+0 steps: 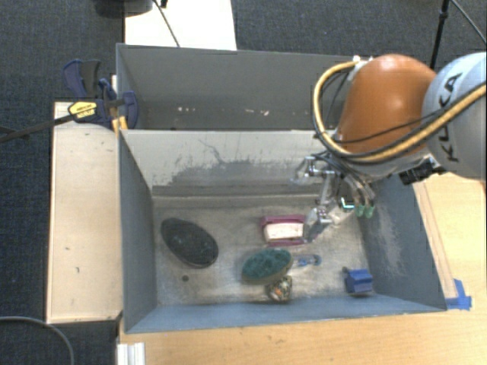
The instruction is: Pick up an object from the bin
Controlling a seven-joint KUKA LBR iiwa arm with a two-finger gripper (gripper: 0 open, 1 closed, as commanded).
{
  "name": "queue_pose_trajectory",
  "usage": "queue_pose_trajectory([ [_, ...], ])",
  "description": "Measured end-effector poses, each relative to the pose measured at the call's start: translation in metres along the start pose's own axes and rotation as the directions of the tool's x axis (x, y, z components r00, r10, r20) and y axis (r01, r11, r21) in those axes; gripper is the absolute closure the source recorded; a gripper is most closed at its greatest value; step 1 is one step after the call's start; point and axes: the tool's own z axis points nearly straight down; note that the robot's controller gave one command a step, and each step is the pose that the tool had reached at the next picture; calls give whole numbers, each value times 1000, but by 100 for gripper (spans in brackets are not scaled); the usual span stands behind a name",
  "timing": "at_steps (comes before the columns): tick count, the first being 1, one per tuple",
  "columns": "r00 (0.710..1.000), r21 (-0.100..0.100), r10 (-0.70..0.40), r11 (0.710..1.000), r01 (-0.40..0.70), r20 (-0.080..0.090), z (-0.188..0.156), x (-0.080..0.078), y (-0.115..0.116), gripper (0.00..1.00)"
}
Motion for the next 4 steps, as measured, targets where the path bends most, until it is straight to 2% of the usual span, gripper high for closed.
queue_pose_trajectory([
  [1,1000,-1,1,1000,-1,8,-4,-2,0,100],
  [2,1000,-1,2,1000,-2,8,-4,-2,0,0],
  [3,997,-1,71,997,-71,3,97,-7,10,0],
  [4,964,4,-267,964,267,17,141,-21,-22,0],
])
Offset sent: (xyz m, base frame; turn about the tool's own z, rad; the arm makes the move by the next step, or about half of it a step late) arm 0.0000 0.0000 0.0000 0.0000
